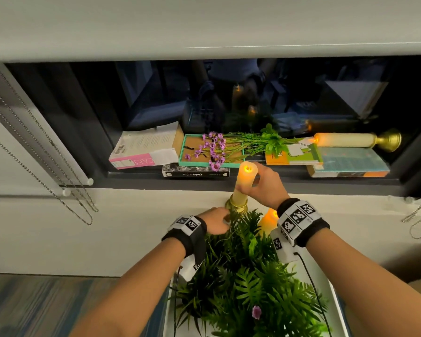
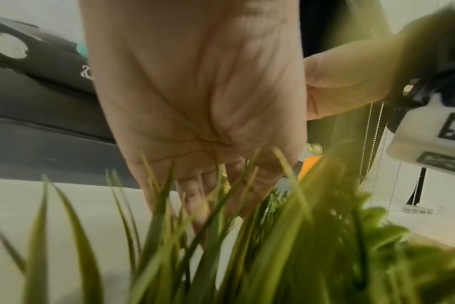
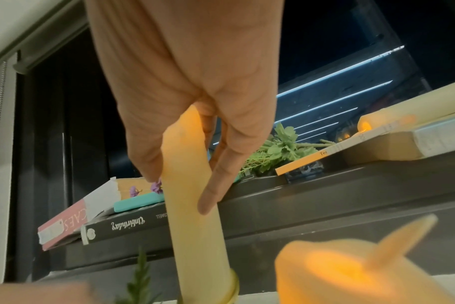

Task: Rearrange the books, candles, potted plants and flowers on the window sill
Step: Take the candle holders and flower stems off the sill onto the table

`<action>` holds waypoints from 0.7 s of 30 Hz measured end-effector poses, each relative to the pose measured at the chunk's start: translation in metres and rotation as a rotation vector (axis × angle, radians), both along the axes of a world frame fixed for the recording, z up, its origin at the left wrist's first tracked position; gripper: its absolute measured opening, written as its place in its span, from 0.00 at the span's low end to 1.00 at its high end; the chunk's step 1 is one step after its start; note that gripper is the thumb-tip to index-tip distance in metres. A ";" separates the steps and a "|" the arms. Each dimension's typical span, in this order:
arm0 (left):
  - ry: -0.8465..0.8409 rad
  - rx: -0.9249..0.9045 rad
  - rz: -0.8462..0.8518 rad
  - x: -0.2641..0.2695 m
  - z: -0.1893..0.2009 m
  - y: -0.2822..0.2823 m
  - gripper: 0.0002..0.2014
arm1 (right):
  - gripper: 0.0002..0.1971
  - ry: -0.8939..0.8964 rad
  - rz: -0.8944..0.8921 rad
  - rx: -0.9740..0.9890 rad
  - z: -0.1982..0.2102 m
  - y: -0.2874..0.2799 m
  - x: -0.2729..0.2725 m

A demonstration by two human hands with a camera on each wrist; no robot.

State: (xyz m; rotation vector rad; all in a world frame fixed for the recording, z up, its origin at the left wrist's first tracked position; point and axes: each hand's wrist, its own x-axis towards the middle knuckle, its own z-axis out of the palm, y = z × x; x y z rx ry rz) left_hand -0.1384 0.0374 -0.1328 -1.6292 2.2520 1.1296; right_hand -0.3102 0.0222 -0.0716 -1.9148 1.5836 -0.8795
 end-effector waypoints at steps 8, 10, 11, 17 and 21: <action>-0.002 -0.054 -0.042 0.007 0.011 0.010 0.08 | 0.24 0.112 0.157 0.065 0.006 0.000 0.010; -0.023 -0.119 -0.054 0.008 0.013 0.013 0.13 | 0.24 0.150 0.189 0.096 0.007 0.001 0.013; -0.015 -0.125 -0.054 0.009 0.014 0.014 0.16 | 0.24 0.178 0.201 0.115 0.007 0.002 0.014; 0.104 -0.048 -0.002 0.019 0.011 0.012 0.18 | 0.24 0.367 0.225 0.237 -0.002 0.008 0.018; 0.148 -0.081 0.085 0.023 0.011 0.009 0.16 | 0.24 0.490 0.273 0.290 -0.009 0.013 0.020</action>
